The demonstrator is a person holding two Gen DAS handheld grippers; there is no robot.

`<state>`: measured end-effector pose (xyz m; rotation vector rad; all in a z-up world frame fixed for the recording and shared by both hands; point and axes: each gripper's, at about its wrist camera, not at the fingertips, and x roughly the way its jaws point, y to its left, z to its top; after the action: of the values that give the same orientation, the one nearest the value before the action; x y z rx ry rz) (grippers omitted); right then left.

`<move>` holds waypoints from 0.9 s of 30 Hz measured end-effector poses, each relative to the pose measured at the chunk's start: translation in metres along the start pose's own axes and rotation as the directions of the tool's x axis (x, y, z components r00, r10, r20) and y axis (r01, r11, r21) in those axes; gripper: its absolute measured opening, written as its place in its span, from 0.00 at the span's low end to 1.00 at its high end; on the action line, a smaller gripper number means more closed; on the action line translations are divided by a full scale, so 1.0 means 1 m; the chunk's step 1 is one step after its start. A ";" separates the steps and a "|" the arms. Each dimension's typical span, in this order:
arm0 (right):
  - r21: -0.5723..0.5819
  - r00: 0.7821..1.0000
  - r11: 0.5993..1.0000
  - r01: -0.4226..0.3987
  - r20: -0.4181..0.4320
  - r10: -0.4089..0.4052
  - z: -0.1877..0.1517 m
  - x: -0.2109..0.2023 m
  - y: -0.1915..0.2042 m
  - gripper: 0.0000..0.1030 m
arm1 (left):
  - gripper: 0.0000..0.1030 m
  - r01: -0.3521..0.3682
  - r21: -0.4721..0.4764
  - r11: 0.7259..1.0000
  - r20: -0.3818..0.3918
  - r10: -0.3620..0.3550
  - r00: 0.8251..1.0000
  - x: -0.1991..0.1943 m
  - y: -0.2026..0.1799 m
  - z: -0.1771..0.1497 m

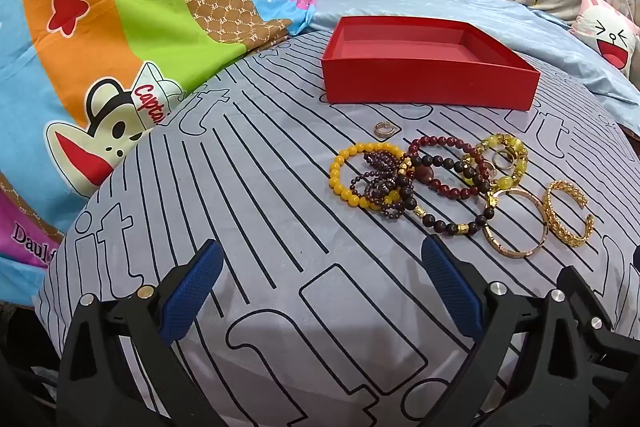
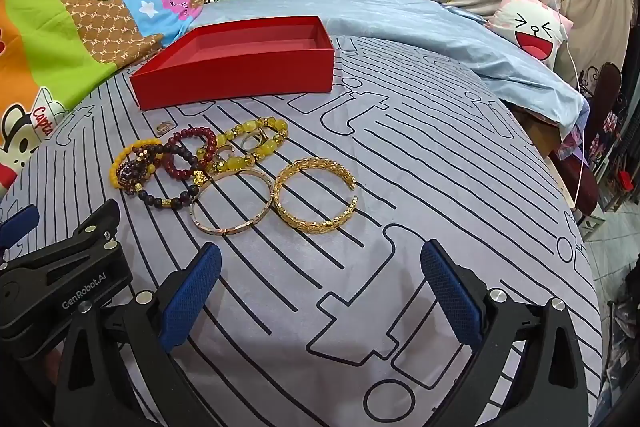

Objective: Organize jewelry

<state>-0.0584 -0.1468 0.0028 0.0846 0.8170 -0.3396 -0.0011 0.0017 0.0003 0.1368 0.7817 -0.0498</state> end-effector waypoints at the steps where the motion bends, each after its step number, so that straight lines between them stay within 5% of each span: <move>1: 0.001 1.000 1.000 -0.001 0.001 0.001 0.000 0.000 0.000 0.94 | 0.92 0.000 0.000 1.000 0.000 0.000 1.000 0.000 0.000 0.000; 27: 0.002 1.000 1.000 -0.008 0.004 0.008 0.000 -0.002 -0.006 0.94 | 0.92 0.016 -0.028 0.999 -0.002 -0.016 1.000 -0.003 0.009 0.000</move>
<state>-0.0617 -0.1523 0.0041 0.0896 0.8125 -0.3331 -0.0025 0.0109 0.0037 0.1039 0.7850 -0.0542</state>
